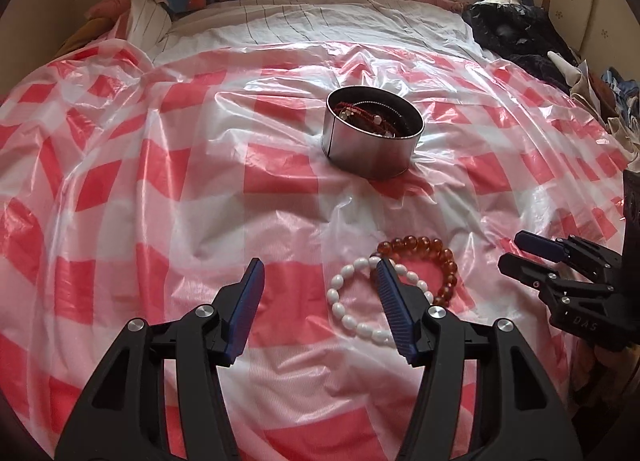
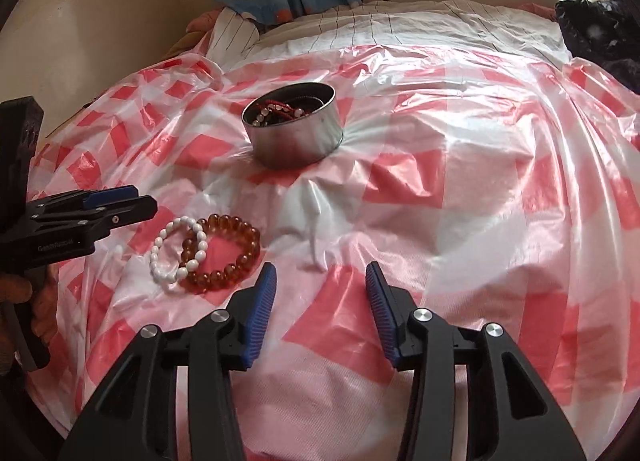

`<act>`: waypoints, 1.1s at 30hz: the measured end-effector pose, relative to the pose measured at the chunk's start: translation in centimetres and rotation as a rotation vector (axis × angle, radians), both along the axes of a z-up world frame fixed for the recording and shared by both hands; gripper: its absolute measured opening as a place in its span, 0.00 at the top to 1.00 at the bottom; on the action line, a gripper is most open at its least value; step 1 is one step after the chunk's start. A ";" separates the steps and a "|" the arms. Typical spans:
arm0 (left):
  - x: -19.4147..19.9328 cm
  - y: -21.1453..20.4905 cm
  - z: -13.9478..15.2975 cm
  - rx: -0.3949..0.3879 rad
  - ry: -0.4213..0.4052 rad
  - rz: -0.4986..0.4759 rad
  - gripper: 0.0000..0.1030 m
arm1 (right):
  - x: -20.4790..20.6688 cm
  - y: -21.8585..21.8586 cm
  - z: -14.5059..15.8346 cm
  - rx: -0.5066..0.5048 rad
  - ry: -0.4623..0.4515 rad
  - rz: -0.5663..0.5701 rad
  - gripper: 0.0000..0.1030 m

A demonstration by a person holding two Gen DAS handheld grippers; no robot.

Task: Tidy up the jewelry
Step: 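Move the left tool to the white bead bracelet while the right moves to the amber bracelet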

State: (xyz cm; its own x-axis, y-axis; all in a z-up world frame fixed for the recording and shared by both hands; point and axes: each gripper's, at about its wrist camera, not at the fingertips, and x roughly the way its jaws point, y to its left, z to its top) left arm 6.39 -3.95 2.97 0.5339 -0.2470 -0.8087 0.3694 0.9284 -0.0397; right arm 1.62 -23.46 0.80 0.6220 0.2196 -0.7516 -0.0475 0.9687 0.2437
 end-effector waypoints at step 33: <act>0.6 -4.2 -2.2 0.216 -0.036 -0.112 0.47 | 1.8 -1.9 1.2 -0.138 -0.006 -0.041 0.37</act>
